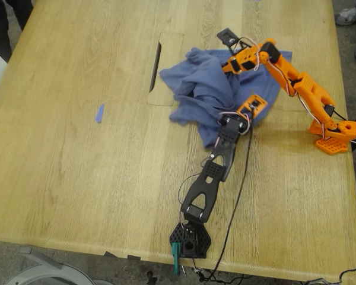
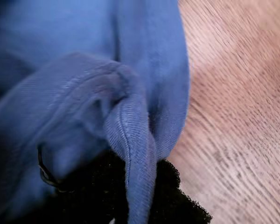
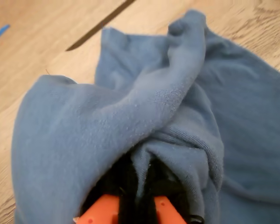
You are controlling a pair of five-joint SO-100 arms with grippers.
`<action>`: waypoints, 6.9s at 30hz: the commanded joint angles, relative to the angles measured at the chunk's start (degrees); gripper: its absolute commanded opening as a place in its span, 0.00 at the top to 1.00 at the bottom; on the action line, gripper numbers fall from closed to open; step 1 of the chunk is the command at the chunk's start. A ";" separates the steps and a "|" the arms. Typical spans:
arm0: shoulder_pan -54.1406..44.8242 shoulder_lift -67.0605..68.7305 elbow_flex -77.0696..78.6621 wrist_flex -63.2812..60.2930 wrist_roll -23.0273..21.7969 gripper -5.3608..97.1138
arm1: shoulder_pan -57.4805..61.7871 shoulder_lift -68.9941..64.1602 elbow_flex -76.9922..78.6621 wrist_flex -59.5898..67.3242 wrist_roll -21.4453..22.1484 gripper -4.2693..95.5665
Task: Fold a T-shirt
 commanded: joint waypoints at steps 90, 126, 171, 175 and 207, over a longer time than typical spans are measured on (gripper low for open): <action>20.92 66.36 -2.37 -28.48 3.69 0.95 | -9.40 46.14 -1.05 -53.17 -11.16 0.95; 31.55 54.93 -2.46 2.72 -2.29 0.95 | -12.48 52.12 -0.97 -19.95 -11.95 0.95; 19.42 65.83 -2.37 -22.94 1.32 0.95 | -12.04 45.18 -0.97 -51.68 -16.35 0.94; 25.40 64.42 -2.37 -23.99 1.67 0.95 | -9.93 47.46 -0.97 -52.38 -17.23 0.94; 18.46 60.82 -2.37 23.99 -8.88 0.95 | -8.61 105.21 82.35 -36.74 -10.90 0.94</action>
